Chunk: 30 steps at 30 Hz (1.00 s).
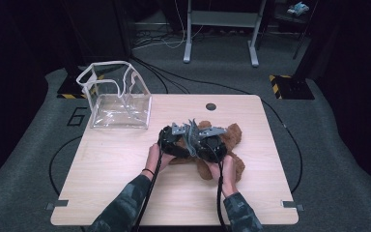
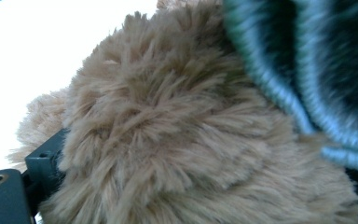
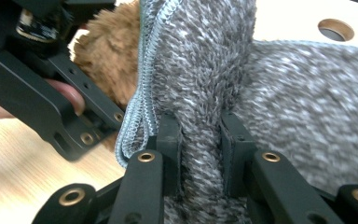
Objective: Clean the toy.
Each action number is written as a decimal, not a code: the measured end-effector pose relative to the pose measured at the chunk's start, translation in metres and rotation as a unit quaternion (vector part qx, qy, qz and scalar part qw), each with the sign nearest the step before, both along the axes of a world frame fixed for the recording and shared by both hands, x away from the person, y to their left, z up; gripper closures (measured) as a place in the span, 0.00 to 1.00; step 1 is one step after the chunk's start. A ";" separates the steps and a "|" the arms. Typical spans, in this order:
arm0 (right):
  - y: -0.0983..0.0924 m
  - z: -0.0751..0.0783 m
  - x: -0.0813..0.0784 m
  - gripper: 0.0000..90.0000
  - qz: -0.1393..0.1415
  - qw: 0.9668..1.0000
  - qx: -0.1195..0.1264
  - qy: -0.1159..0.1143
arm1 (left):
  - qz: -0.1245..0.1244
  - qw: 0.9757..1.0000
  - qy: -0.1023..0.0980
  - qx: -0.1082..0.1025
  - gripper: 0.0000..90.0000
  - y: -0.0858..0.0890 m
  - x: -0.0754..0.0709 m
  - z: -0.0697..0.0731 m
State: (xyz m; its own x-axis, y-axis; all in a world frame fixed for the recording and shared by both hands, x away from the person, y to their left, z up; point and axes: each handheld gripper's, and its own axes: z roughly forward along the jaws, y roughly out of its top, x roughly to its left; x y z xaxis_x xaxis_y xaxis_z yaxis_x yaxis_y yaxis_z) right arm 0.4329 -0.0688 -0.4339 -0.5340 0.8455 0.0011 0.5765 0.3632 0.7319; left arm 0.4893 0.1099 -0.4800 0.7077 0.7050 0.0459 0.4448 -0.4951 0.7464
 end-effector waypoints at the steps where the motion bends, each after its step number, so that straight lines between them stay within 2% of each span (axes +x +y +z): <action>1: -0.003 0.000 -0.001 0.81 -0.005 1.000 0.002 0.000 | 0.000 1.000 0.000 0.000 0.06 0.000 0.000 0.000; 4: -0.014 0.002 -0.003 0.82 -0.013 1.000 0.008 0.000 | -0.001 1.000 0.000 -0.003 0.06 0.000 0.000 0.000; 6: -0.034 0.003 -0.007 0.82 -0.033 0.999 0.017 -0.001 | -0.002 1.000 0.001 -0.004 0.06 0.000 0.001 0.000; 10: -0.062 0.003 -0.011 0.82 -0.055 0.998 0.022 -0.006 | -0.001 1.000 -0.002 -0.005 0.06 0.000 0.000 0.000; 14: -0.090 0.002 -0.014 0.82 -0.098 0.995 0.023 -0.004 | -0.001 1.000 0.001 -0.003 0.06 0.000 0.000 0.000; 18: -0.104 -0.006 -0.014 0.82 -0.116 0.993 0.019 0.006 | -0.002 1.000 0.003 -0.001 0.06 0.000 0.000 0.000; 21: -0.103 -0.005 -0.017 0.81 -0.115 0.993 0.027 0.000 | 0.001 1.000 0.001 -0.003 0.06 0.000 0.000 0.000; 25: -0.086 0.004 -0.022 0.81 -0.080 0.996 0.039 -0.015 | 0.002 1.000 0.002 -0.001 0.06 0.000 0.000 0.000; 28: -0.058 0.010 -0.022 0.81 -0.045 0.998 0.034 -0.027 | 0.005 1.000 0.005 -0.006 0.06 -0.001 -0.001 0.000; 30: -0.038 0.010 -0.020 0.81 -0.027 0.999 0.017 -0.033 | 0.002 1.000 0.002 -0.002 0.06 -0.001 0.000 0.000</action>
State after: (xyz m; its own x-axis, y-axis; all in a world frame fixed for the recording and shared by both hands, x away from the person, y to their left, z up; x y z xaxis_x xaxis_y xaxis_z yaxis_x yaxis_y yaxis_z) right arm 0.4127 -0.1070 -0.4240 -0.4870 0.8734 -0.0027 0.5455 0.3066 0.7800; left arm 0.4890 0.1088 -0.4797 0.7049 0.7082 0.0398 0.4504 -0.4903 0.7462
